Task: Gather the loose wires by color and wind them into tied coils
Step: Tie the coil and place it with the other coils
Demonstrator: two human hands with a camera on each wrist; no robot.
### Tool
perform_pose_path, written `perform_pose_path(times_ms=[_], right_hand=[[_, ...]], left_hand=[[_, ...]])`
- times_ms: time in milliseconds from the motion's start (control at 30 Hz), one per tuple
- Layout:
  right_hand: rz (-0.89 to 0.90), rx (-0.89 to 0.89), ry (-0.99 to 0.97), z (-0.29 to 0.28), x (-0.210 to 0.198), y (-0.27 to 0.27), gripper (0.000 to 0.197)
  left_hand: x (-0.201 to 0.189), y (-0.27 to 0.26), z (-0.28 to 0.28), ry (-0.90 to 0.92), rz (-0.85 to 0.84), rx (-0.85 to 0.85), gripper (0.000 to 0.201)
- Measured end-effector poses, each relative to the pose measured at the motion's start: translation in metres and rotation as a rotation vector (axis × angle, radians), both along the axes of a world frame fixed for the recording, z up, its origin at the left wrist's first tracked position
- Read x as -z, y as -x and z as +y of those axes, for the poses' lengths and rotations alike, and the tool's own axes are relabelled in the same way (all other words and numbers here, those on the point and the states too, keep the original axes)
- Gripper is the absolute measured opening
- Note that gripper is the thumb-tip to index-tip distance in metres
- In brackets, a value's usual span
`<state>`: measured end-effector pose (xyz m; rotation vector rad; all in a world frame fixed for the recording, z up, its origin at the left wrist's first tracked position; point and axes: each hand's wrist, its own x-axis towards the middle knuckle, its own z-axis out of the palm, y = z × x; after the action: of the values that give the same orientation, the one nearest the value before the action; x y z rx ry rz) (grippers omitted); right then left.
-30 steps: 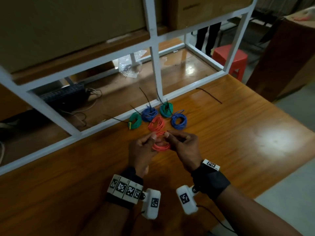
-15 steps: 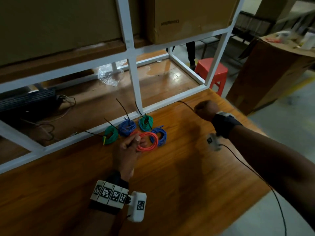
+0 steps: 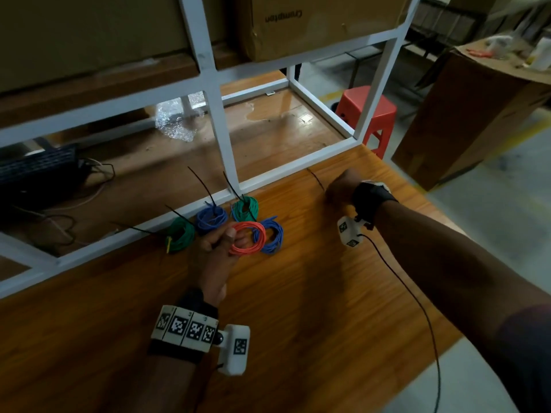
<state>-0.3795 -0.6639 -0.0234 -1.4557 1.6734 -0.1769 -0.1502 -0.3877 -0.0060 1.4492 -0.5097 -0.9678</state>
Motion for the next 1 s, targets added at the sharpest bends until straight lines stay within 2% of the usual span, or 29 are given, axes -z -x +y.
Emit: perform_pose_path(times_ms=[100,167,267,333,467,633,733,800,900,1000], right_hand=[[-0.379,0.051,-0.207,0.05,-0.026,-0.004,0.02],[-0.633,0.103,-0.266,0.092,-0.041,-0.01,0.02],[-0.889,0.127,-0.303,0.161,-0.062,-0.026,0.012],[-0.994,0.16,-0.318,0.208,-0.075,-0.039,0.011],[-1.068,0.266,-0.294,0.283,-0.083,-0.08,0.01],[-1.172,0.463,-0.34,0.336,-0.072,-0.133,0.014],[-1.194,0.49,-0.417,0.358,-0.076,-0.156,0.018],[-1.179,0.473,-0.471,0.371,-0.082,-0.169,0.017],[-1.162,0.452,-0.531,0.384,-0.088,-0.183,0.017],[-1.176,0.458,-0.569,0.393,-0.09,-0.191,0.021]], left_hand=[[-0.001,0.0,0.007,0.01,0.014,-0.023,0.021],[-0.003,-0.001,0.015,0.016,0.011,-0.045,0.02],[-0.004,-0.004,0.032,0.03,0.006,-0.102,0.02],[-0.005,-0.006,0.044,0.051,-0.01,-0.162,0.022],[-0.004,-0.014,0.069,0.088,-0.093,-0.283,0.022],[-0.017,-0.022,0.103,0.093,-0.193,-0.37,0.027],[-0.025,-0.031,0.128,0.109,-0.328,-0.447,0.03],[-0.029,-0.033,0.142,0.107,-0.428,-0.439,0.029],[-0.032,-0.032,0.155,0.124,-0.39,-0.359,0.02],[-0.036,-0.04,0.165,0.139,-0.311,-0.305,0.025]])
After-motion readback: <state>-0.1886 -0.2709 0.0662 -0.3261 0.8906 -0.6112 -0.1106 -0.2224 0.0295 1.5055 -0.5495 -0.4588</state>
